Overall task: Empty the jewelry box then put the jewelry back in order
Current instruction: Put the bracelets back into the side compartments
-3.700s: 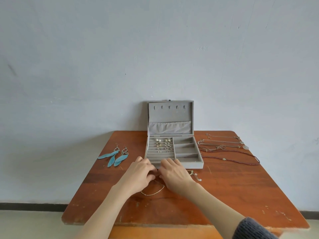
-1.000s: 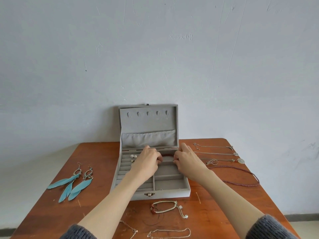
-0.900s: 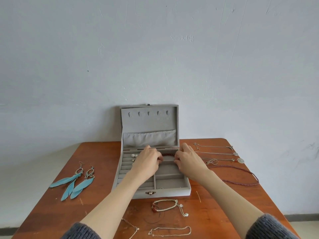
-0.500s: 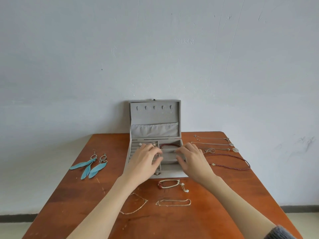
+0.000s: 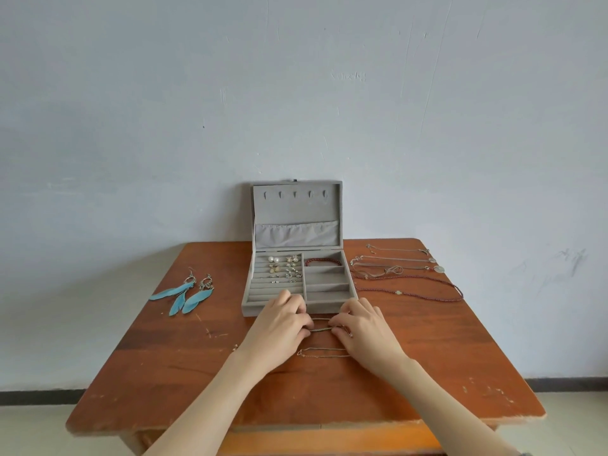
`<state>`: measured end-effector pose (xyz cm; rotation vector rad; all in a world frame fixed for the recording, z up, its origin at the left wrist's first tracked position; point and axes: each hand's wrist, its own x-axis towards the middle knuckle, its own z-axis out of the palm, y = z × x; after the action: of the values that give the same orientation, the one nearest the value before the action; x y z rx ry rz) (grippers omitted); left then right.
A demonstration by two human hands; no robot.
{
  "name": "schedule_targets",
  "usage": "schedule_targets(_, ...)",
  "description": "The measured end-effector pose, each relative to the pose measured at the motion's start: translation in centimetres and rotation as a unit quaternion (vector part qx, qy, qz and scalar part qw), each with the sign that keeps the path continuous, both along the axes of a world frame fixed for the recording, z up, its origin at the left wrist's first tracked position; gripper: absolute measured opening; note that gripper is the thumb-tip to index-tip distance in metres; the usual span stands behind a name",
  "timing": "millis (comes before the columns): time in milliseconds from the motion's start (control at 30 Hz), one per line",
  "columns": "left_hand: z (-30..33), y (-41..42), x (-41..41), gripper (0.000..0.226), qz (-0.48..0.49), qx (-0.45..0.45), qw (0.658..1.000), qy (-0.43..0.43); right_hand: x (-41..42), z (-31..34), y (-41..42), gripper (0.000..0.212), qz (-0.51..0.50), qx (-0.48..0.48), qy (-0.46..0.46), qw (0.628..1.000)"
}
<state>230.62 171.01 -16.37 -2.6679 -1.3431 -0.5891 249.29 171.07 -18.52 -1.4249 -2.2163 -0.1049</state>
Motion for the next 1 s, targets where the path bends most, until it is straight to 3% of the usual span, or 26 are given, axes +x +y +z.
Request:
schedule_targets(200,0.1,0.0,0.1,0.018,-0.002,-0.034,0.999,-0.022,0.1,0.1,0.5,0.007,0.044,-0.019,-0.019,0.999)
schedule_targets(267,0.7,0.2,0.3,0.011,0.02,-0.086,0.991,-0.103,0.1,0.8,0.4,0.011,0.035,-0.094,0.071,0.992)
schedule_targets(333,1.5,0.6,0.6,0.005,0.05,-0.161,0.965,-0.202,0.0,2.2,0.3,0.01,0.018,-0.172,0.218,0.96)
schedule_targets(400,2.2,1.3,1.2,0.006,0.072,-0.198,0.942,-0.263,-0.2,3.1,0.8,0.012,0.0,-0.191,0.322,0.927)
schedule_targets(567,3.5,3.8,2.3,0.003,0.118,-0.202,0.912,-0.337,-0.1,4.8,3.2,0.008,-0.031,-0.234,0.422,0.876)
schedule_targets(833,3.7,9.0,2.9,0.004,0.167,-0.189,0.904,-0.345,-0.1,6.6,9.2,0.008,-0.063,-0.222,0.348,0.909)
schedule_targets(1000,2.1,11.4,3.0,0.004,0.171,-0.186,0.931,-0.262,-0.1,5.0,11.7,0.009,-0.083,-0.213,0.22,0.948)
